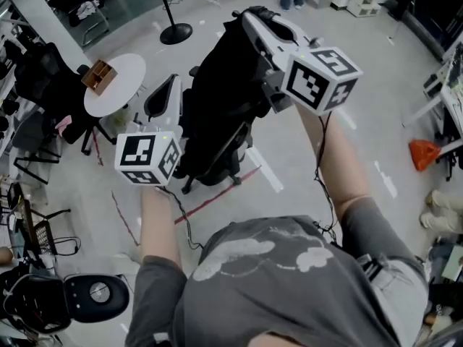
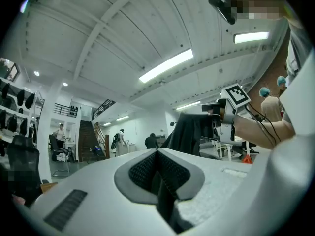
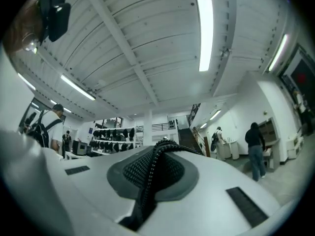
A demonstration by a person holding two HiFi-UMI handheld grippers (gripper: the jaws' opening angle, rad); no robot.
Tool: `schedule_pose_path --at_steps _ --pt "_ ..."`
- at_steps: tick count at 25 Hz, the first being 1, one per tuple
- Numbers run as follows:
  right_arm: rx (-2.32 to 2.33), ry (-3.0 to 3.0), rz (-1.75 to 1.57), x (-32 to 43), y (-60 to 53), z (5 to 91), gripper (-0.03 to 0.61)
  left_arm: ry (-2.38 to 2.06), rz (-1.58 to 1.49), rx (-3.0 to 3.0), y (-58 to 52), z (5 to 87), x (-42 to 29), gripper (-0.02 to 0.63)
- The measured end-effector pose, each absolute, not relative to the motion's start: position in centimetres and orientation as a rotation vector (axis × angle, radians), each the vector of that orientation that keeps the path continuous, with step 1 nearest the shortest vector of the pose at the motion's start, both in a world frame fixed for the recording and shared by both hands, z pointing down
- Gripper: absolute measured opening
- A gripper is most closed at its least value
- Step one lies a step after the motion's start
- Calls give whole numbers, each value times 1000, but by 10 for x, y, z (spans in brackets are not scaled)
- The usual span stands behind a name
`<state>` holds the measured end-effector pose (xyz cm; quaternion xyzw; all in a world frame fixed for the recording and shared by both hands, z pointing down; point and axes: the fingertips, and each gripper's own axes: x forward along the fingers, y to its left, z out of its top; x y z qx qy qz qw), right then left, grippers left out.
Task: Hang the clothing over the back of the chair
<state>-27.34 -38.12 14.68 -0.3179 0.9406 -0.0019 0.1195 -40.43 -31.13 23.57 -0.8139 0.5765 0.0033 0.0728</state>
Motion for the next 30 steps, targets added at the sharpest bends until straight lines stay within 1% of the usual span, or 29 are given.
schedule_pose_path --at_steps 3,8,16,23,30 --pt "-1012 2691 106 -238 -382 132 -2 1671 31 -2447 -314 213 -378 2" --pt "-1083 2605 120 -173 -377 119 -2 1600 57 -2455 -309 191 -327 2" --pt "-1128 2462 187 -66 -350 98 -2 1536 66 -2484 -301 190 -246 2" --pt "-1198 2406 146 20 -334 125 0 1519 45 -2524 -292 203 -180 2" --pt "-1258 2444 23 72 -321 188 0 1560 41 -2538 -278 221 -138 2"
